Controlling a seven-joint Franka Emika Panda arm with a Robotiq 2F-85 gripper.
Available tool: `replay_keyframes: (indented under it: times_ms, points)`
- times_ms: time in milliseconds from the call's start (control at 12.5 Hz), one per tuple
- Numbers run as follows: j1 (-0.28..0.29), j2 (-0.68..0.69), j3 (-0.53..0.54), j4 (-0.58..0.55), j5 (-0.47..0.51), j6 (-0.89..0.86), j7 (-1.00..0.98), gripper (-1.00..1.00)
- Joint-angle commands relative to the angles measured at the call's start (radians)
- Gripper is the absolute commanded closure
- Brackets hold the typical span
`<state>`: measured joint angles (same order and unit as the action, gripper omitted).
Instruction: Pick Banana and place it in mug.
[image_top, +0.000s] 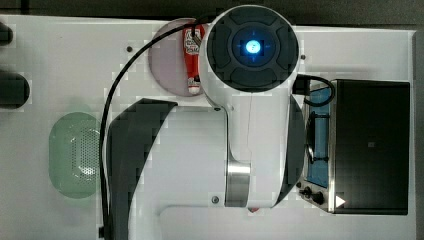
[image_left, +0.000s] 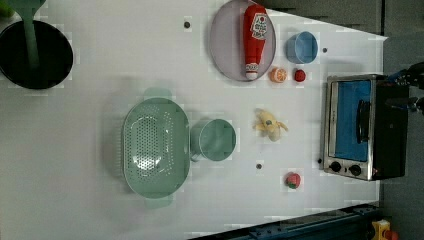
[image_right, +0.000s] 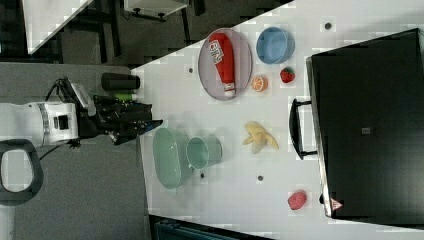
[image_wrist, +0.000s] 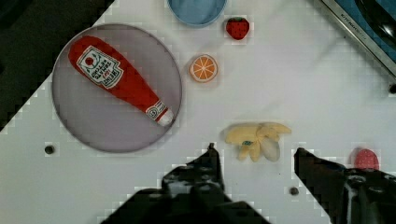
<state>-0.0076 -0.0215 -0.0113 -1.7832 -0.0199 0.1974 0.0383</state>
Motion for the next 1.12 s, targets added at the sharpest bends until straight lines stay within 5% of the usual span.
replay_keyframes:
  times_ms: [80,240,560,1120]
  points:
    - [-0.013,-0.252,-0.041,-0.103,0.023,-0.157,-0.044,-0.60]
    - [-0.013,-0.244,-0.041,-0.142,0.023,-0.156,-0.047,-1.00]
    - [-0.012,-0.173,-0.037,-0.293,0.023,-0.048,-0.088,-1.00]
    - [-0.011,0.051,-0.024,-0.568,0.020,0.493,-0.408,-1.00]
